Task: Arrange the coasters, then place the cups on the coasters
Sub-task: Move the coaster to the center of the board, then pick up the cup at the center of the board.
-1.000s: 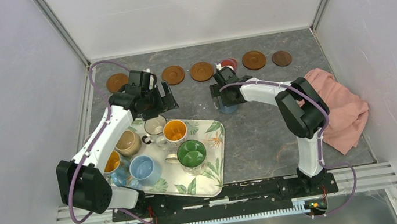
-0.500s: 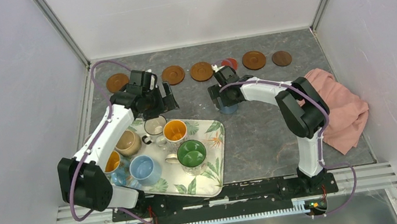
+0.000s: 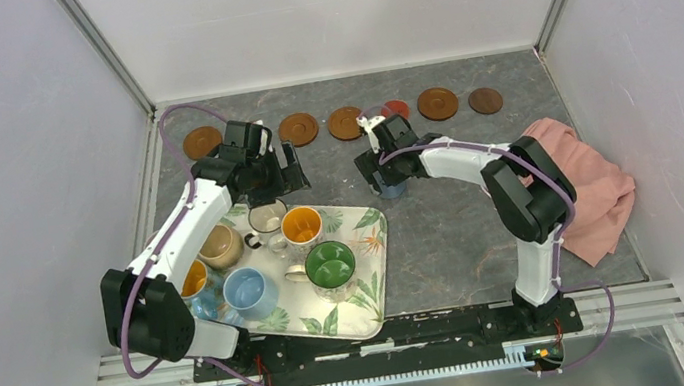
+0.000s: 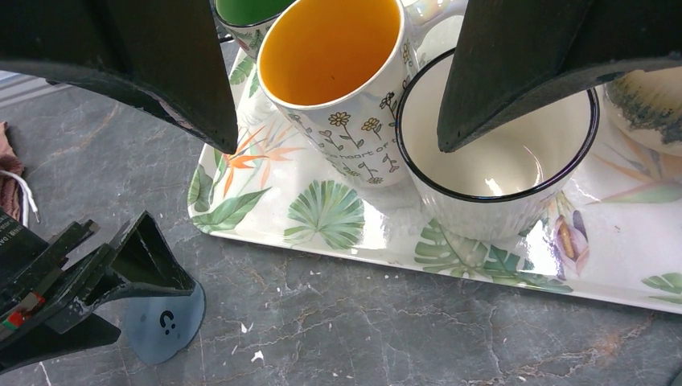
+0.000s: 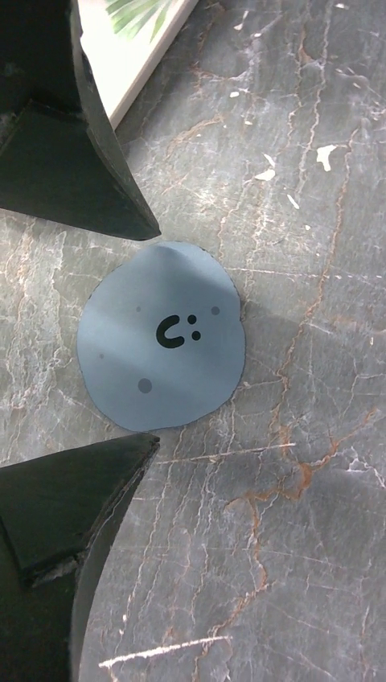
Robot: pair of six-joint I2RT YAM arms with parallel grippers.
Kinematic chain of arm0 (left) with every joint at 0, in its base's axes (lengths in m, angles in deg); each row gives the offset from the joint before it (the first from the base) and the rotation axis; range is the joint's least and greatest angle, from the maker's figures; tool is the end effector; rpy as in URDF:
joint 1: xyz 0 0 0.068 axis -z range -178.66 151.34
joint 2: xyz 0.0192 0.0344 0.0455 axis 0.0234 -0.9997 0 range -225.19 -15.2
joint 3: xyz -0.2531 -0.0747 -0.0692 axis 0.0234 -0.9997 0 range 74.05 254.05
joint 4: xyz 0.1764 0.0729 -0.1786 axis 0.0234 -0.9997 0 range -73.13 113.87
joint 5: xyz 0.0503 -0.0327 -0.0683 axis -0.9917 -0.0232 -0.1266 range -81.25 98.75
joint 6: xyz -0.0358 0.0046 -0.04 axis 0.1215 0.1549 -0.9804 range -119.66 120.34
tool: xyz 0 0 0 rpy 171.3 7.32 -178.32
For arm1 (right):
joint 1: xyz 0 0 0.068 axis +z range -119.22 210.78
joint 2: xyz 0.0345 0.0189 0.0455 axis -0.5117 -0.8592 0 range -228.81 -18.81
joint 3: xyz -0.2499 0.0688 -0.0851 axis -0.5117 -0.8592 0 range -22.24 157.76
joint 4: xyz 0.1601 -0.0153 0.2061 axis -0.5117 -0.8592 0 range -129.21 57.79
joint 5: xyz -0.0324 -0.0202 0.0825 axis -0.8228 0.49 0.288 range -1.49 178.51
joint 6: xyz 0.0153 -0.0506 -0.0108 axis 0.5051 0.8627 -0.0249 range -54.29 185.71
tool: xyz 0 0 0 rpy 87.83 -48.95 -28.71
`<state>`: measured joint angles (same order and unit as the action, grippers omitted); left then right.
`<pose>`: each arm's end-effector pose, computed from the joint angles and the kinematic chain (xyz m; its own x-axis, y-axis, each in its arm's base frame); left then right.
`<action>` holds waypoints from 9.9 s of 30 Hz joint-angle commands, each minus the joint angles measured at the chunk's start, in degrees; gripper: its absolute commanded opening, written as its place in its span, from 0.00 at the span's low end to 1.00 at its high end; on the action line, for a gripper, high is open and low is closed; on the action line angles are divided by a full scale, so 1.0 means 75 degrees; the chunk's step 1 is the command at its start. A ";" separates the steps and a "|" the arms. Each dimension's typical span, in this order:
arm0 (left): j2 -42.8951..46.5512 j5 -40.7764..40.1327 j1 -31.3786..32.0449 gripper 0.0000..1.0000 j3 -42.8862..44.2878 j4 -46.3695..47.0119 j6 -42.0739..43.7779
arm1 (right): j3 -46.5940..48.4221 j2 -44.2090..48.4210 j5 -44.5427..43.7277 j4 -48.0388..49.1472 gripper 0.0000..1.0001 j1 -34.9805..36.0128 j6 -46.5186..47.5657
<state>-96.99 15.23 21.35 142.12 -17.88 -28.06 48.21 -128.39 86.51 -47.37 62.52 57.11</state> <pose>0.2773 -0.1051 0.2849 -0.8713 -0.1856 -0.4542 -0.0162 0.9361 -0.3514 0.3411 0.2095 0.1652 -0.7588 -0.2936 -0.5814 -0.3994 0.9148 0.0593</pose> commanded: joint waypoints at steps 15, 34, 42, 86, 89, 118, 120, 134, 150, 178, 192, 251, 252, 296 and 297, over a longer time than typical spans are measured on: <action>-0.0012 0.0286 0.0007 1.00 0.0041 0.0231 0.0366 | -0.0314 0.0607 0.0535 0.0120 0.98 -0.0005 0.2130; -0.0004 0.0342 0.0016 1.00 -0.0048 0.0259 0.0418 | -0.0124 -0.0016 0.0607 0.0040 0.98 -0.0022 0.2096; -0.0051 0.0366 0.0005 1.00 -0.0065 0.0258 0.0436 | -0.0041 -0.0205 0.0669 0.0139 0.98 -0.0176 0.1970; 0.0018 0.0474 -0.0043 1.00 -0.0133 0.0279 0.0655 | 0.0393 -0.0514 -0.1403 -0.0341 0.97 -0.2125 -0.0298; 0.0065 0.0490 -0.0048 1.00 -0.0138 0.0279 0.0657 | 0.0450 -0.0553 -0.1498 -0.0360 0.97 -0.2547 -0.0364; 0.0080 0.0664 -0.0074 1.00 -0.0101 0.0279 0.0722 | 0.2213 -0.1693 -0.1597 -0.1173 0.96 -0.5807 -0.1529; 0.0099 0.0650 -0.0071 1.00 -0.0089 0.0283 0.0730 | 0.2307 -0.1800 -0.1562 -0.1153 0.96 -0.5919 -0.1625; 0.0069 0.0595 -0.0123 1.00 -0.0076 0.0271 0.0784 | 0.3805 -0.2705 -0.1479 -0.1617 0.96 -0.6306 -0.1843; 0.0002 0.0380 -0.0223 1.00 0.0099 0.0092 0.0847 | 0.5928 -0.4041 -0.1048 -0.1374 0.95 -0.6365 -0.1924; -0.0472 0.0501 -0.0523 1.00 0.0287 0.0095 0.0857 | 0.6767 -0.4400 -0.1377 -0.0483 0.98 -0.6384 -0.1981; -0.0532 0.0794 -0.0523 1.00 0.0620 0.0187 0.0681 | 0.6099 -0.3009 -0.1709 -0.0374 0.98 -0.6348 -0.2234; -0.0984 -0.0729 -0.2780 1.00 -0.1394 0.4415 0.0453 | -0.4805 0.6727 0.1251 0.0938 0.98 -0.1380 -0.0860; -0.0947 -0.0764 -0.2585 1.00 -0.1445 0.4430 0.0394 | -0.4760 0.6757 0.1222 0.0900 0.98 -0.1379 -0.0843; -0.1160 -0.4039 -0.1063 0.02 -0.1881 0.4997 -0.0032 | -0.4718 0.6577 0.1180 0.0867 0.98 -0.1204 -0.0609; -0.1065 -0.4095 -0.1063 0.02 -0.1871 0.4982 -0.0008 | -0.4717 0.6579 0.1191 0.0861 0.98 -0.1201 -0.0605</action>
<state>-109.61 -12.62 13.52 128.26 16.30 -26.93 12.48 -79.21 95.03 -42.98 53.19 51.67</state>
